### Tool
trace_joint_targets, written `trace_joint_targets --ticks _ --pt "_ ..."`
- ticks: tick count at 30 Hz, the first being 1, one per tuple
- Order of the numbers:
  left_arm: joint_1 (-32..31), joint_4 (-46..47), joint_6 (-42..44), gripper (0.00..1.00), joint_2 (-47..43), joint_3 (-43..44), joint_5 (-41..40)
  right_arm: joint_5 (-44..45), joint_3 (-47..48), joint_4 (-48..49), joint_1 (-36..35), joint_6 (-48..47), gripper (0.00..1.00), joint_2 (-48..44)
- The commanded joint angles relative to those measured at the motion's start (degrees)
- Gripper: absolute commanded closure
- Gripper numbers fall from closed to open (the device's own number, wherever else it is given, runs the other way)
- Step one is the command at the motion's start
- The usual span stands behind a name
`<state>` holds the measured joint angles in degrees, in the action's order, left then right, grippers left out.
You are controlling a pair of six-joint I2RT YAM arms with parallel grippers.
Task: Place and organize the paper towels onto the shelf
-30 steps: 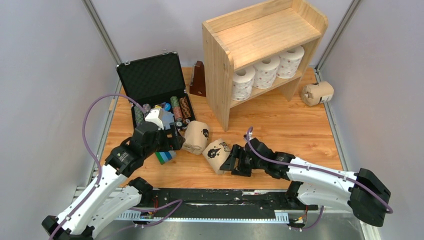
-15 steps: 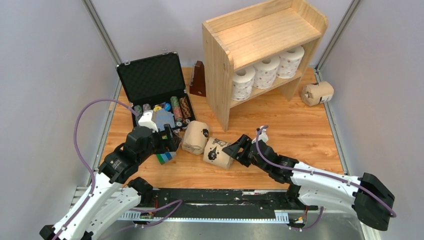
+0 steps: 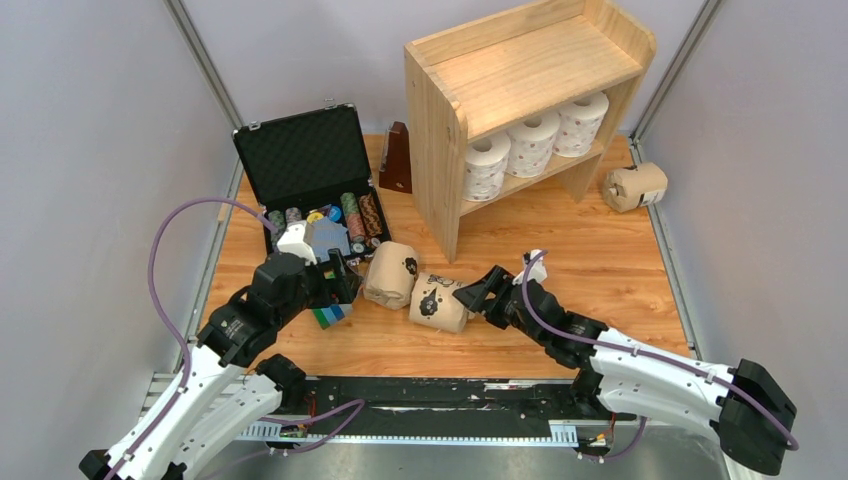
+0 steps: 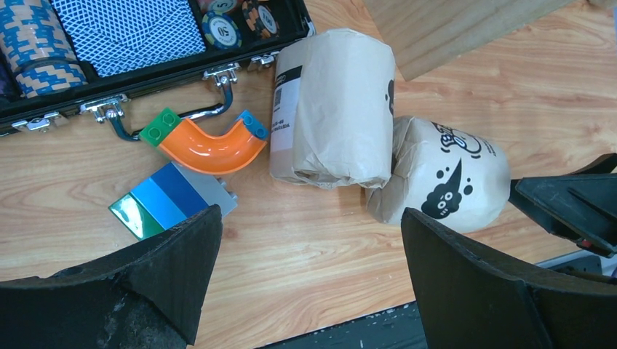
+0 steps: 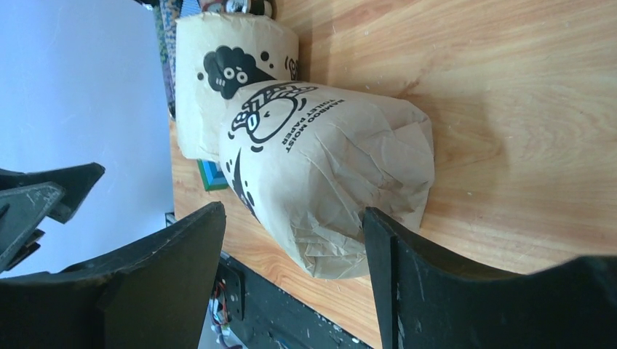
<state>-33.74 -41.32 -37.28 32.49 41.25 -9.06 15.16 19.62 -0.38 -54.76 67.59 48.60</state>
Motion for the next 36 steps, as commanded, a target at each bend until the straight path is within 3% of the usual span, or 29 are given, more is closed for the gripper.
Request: trace_joint_targets --ticks 1,12,16,21,28,32,36 --pt "-0.11 1.52 0.37 0.0 0.22 -0.54 0.36 -3.72 -1.05 2.72 0.14 -1.24 0.29 0.84" --pt "-0.19 1.77 0.18 0.0 1.04 -1.04 0.94 -7.45 -2.93 17.29 0.44 -4.05 0.32 9.94" --pt "-0.14 1.48 0.3 0.0 0.89 -1.28 0.79 -8.02 -3.75 20.83 0.62 -5.16 0.41 10.71" --pt "-0.18 1.47 0.35 0.0 0.21 -1.75 0.46 -6.64 -3.1 18.55 0.84 -9.22 0.56 6.77" --pt "-0.14 2.35 1.12 0.0 -1.05 -1.71 0.12 -5.13 4.42 0.36 1.21 -15.55 0.72 -1.8" --pt "-0.15 2.99 3.07 0.0 -1.81 -1.51 -1.39 -3.16 15.19 -19.77 1.24 -17.7 0.75 -2.61" --pt "-0.18 3.54 6.55 0.0 -2.49 -1.13 -3.78 -0.36 30.47 -42.8 1.27 -19.03 0.76 2.71"
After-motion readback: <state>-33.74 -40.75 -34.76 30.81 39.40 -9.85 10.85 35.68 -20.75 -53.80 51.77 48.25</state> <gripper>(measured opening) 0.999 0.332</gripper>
